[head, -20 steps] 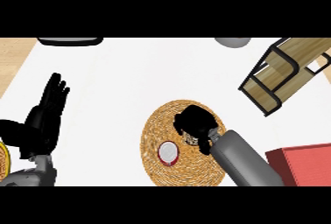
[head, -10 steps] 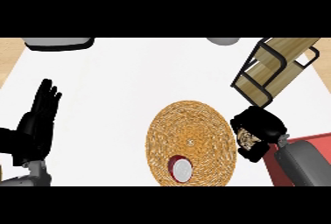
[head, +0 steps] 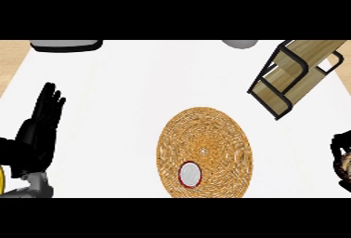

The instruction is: Pick the cupcake from the placemat and place it in the tiered shelf

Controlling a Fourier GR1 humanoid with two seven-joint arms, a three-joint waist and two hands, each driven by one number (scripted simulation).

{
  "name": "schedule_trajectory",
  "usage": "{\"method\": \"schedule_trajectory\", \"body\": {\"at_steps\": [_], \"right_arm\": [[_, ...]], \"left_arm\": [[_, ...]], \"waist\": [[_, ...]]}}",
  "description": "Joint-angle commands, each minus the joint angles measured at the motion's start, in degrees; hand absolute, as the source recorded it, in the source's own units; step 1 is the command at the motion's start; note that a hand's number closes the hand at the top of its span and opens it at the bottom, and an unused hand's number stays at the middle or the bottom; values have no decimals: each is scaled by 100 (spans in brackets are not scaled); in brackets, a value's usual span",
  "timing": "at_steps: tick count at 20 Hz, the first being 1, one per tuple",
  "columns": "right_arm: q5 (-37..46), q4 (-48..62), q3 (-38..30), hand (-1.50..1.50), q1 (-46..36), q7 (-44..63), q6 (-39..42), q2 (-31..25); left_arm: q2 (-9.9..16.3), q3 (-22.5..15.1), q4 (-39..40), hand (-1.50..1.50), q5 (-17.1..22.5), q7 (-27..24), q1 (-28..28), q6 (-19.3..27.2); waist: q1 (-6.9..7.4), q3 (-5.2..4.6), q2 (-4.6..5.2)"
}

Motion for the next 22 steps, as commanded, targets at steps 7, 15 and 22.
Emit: {"method": "schedule_trajectory", "body": {"at_steps": [7, 15, 22], "right_arm": [[-2998, -821, -2071, 150, 266, 565, 2003, -634], [-3837, -776, -2991, 150, -500, 2256, 2219, -1168], [-3624, 260, -2697, 150, -1592, 2548, 2018, -1081]], "left_arm": [[45, 50, -64, 0, 6, -31, 162, -71], [-91, -46, 295, 0, -99, -278, -42, -136], [-67, -41, 50, 0, -137, 228, -323, -131]], "waist": [[-46, -18, -28], [169, -4, 32], [254, 2, 44]]}}
